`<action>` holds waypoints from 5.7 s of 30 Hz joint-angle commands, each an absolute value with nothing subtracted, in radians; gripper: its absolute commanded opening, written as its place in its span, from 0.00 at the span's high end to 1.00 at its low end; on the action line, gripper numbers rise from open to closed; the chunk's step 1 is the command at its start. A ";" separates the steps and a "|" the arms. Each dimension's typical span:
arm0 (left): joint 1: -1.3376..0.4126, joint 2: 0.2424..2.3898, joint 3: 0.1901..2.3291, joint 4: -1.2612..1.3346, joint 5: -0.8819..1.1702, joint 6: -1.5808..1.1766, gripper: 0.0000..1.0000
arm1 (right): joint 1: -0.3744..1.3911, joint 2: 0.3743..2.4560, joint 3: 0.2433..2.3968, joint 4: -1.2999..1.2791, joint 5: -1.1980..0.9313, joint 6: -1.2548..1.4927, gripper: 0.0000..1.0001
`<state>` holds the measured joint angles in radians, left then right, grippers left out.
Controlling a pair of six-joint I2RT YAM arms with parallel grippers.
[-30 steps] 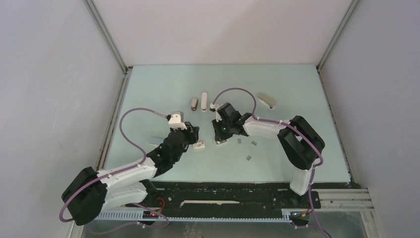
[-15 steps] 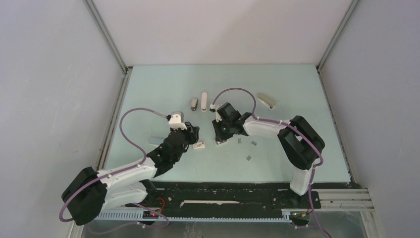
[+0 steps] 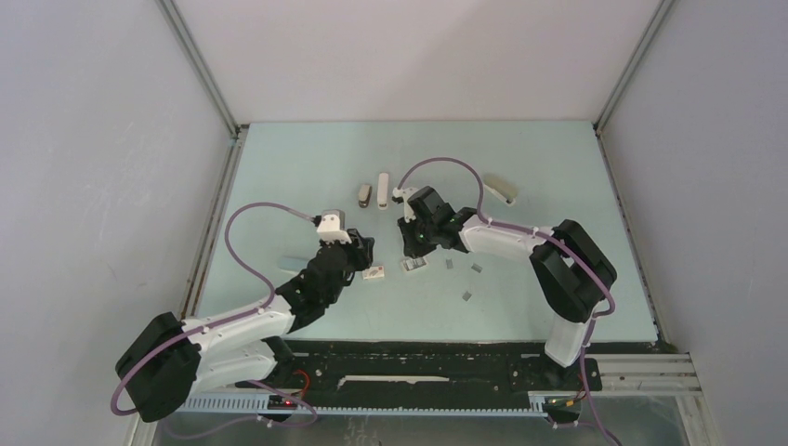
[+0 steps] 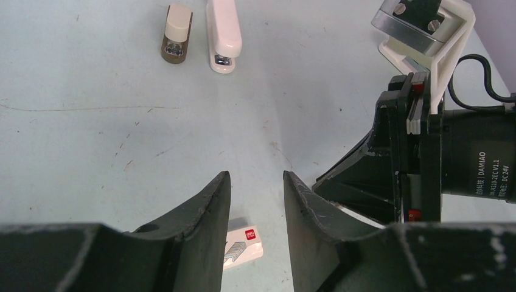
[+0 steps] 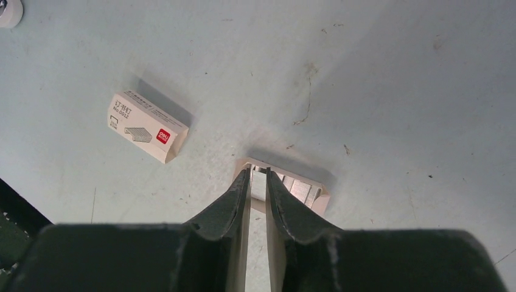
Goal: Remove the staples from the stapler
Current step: Place the staple in the staple box, then pick up the staple from the center of the board.
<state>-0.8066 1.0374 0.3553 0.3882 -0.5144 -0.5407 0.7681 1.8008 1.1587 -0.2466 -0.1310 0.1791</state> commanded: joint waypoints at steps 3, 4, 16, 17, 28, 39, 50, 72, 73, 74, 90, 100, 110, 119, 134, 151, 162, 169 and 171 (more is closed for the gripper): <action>-0.817 1.033 0.350 0.425 -0.540 -0.519 0.57 | 0.773 1.818 1.215 -0.234 -0.109 0.147 0.79; -0.817 1.034 0.350 0.425 -0.539 -0.519 0.57 | 0.774 1.826 1.218 -0.236 -0.111 0.145 0.81; -0.817 1.034 0.351 0.423 -0.539 -0.517 0.57 | 0.772 1.893 1.238 -0.258 -0.140 0.137 0.85; -0.818 1.034 0.350 0.422 -0.540 -0.517 0.57 | 0.772 1.895 1.239 -0.263 -0.142 0.135 0.85; -0.817 1.040 0.356 0.418 -0.538 -0.516 0.57 | 0.772 1.870 1.245 -0.286 -0.155 0.118 0.88; -0.817 1.026 0.358 0.415 -0.537 -0.507 0.56 | 0.738 1.654 1.245 -0.332 -0.226 -0.124 0.71; -0.817 0.824 0.277 0.540 -0.616 -0.339 0.12 | 0.441 1.484 1.206 -0.615 -0.659 -0.406 0.00; -0.812 1.015 0.332 0.606 -0.547 -0.323 0.07 | 0.366 1.519 1.069 -0.448 -0.541 -0.299 0.35; -0.813 1.019 0.336 0.603 -0.547 -0.324 0.06 | 0.379 1.541 1.084 -0.457 -0.515 -0.283 0.38; -0.812 1.020 0.337 0.601 -0.547 -0.323 0.05 | 0.392 1.566 1.098 -0.470 -0.480 -0.267 0.41; -0.812 1.009 0.324 0.606 -0.561 -0.331 0.04 | 0.472 1.759 1.183 -0.544 -0.327 -0.181 0.53; -0.812 1.011 0.326 0.604 -0.563 -0.333 0.04 | 0.506 1.808 1.211 -0.587 -0.310 -0.208 0.50; -0.813 1.004 0.321 0.607 -0.565 -0.331 0.04 | 0.470 1.700 1.258 -0.781 -0.304 -0.430 0.50; -0.812 0.994 0.307 0.615 -0.566 -0.332 0.04 | 0.442 1.708 1.212 -0.829 -0.217 -0.466 0.48; -0.812 0.994 0.307 0.615 -0.566 -0.331 0.04 | 0.481 1.816 1.208 -0.834 -0.151 -0.446 0.48; -0.813 0.996 0.310 0.615 -0.566 -0.330 0.04 | 0.516 1.881 1.208 -0.811 -0.096 -0.429 0.59; -0.812 0.996 0.311 0.615 -0.566 -0.330 0.04 | 0.526 1.876 1.207 -0.792 -0.099 -0.417 0.61; -0.813 0.997 0.311 0.615 -0.565 -0.329 0.04 | 0.538 1.865 1.208 -0.782 -0.094 -0.413 0.62; -0.813 0.997 0.312 0.615 -0.565 -0.329 0.04 | 0.539 1.864 1.209 -0.781 -0.092 -0.413 0.62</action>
<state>-0.8093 1.0115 0.2771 0.5861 -0.5465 -0.3393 0.5217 1.8606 1.2060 -0.8173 -0.0727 -0.4294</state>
